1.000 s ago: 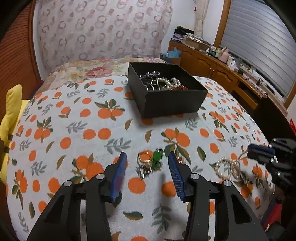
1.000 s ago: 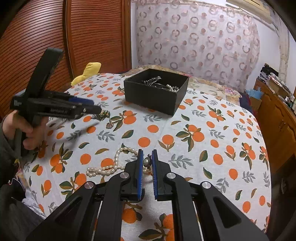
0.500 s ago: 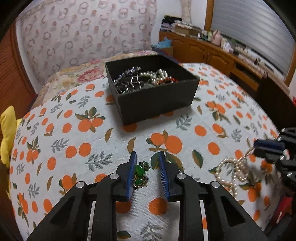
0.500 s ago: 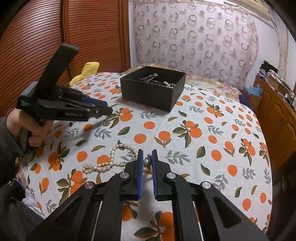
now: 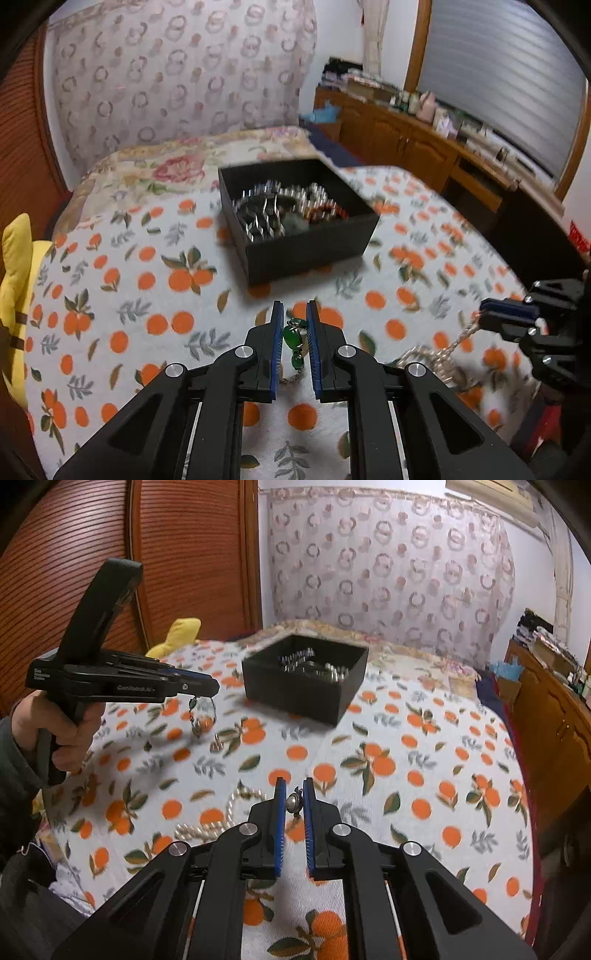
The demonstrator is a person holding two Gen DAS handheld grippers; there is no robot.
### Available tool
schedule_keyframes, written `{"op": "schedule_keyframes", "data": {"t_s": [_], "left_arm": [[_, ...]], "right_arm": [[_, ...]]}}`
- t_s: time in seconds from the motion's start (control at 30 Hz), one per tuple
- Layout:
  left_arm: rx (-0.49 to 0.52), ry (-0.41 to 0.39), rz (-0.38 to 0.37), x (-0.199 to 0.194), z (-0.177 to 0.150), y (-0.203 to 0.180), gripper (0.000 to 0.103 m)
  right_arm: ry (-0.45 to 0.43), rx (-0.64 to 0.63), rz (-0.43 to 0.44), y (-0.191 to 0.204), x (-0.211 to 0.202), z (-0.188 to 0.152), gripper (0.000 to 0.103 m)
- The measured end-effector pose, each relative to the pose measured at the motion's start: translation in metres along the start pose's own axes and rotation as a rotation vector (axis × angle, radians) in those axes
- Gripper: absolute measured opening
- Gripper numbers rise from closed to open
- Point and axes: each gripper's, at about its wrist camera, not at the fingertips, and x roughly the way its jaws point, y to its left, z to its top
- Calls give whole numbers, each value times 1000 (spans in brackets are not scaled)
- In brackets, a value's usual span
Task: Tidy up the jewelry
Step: 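Lift and carry the bead strand and green ring over the black box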
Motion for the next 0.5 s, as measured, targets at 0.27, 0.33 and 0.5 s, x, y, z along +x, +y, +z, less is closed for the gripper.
{"op": "schedule_keyframes", "data": {"t_s": [0.27,0.33,0.5], "left_arm": [[-6,-72,-6,-27,18,-4,11],[-7,-84,-4,-31,22,-4,11],[-9,-106,1,-37,30,-4,11]], "right_arm": [[-84,-26,-4,5,-19,34,10],[-102,-31,-6,4,-23,41,10],[-144,-40,-12,1,-31,62,10]]}}
